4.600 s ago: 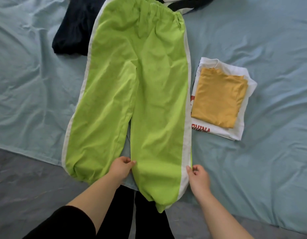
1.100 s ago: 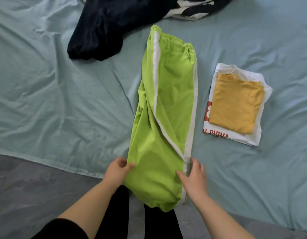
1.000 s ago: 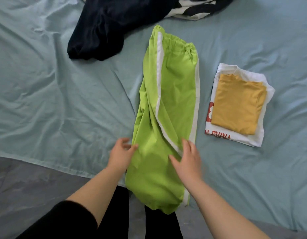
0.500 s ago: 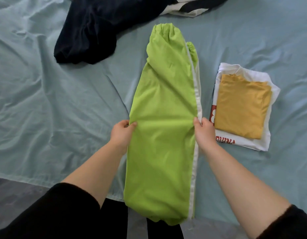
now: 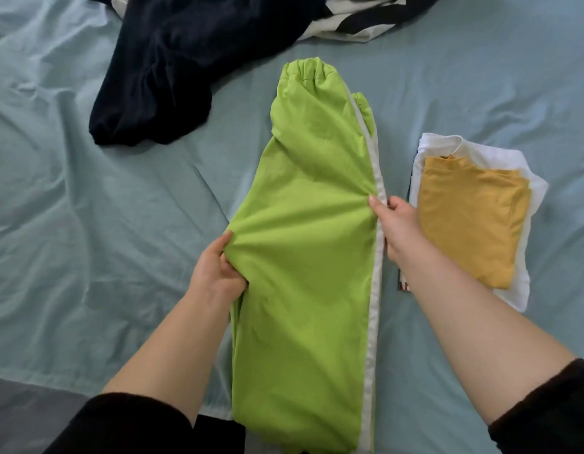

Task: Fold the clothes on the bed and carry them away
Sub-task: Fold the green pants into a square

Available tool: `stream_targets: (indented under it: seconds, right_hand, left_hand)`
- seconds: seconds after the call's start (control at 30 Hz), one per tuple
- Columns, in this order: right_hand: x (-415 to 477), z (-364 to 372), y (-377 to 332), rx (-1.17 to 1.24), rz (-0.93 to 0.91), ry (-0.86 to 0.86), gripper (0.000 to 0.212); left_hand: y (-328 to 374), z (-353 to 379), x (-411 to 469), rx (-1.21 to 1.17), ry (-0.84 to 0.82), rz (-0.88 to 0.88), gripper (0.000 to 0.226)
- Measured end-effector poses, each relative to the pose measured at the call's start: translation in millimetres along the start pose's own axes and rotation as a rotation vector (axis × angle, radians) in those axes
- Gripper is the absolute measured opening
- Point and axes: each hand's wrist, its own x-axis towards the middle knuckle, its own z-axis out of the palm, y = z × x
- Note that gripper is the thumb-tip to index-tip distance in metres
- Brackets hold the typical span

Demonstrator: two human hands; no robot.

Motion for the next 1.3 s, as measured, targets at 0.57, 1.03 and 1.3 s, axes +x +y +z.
stream_targets:
  seconds: [0.57, 1.03, 1.3]
  right_hand:
    - [59, 34, -83, -0.329, -0.367, 0.029, 0.027]
    - [81, 31, -109, -0.344, -0.297, 0.096, 0.026]
    - [75, 14, -99, -0.407, -0.424, 0.223, 0.012]
  left_hand:
    - [53, 67, 42, 1.338, 0.178, 0.792, 0.017]
    - [78, 129, 45, 1.262, -0.045, 0.788, 0.040]
    - [84, 157, 47, 1.441, -0.068, 0.776, 0.036]
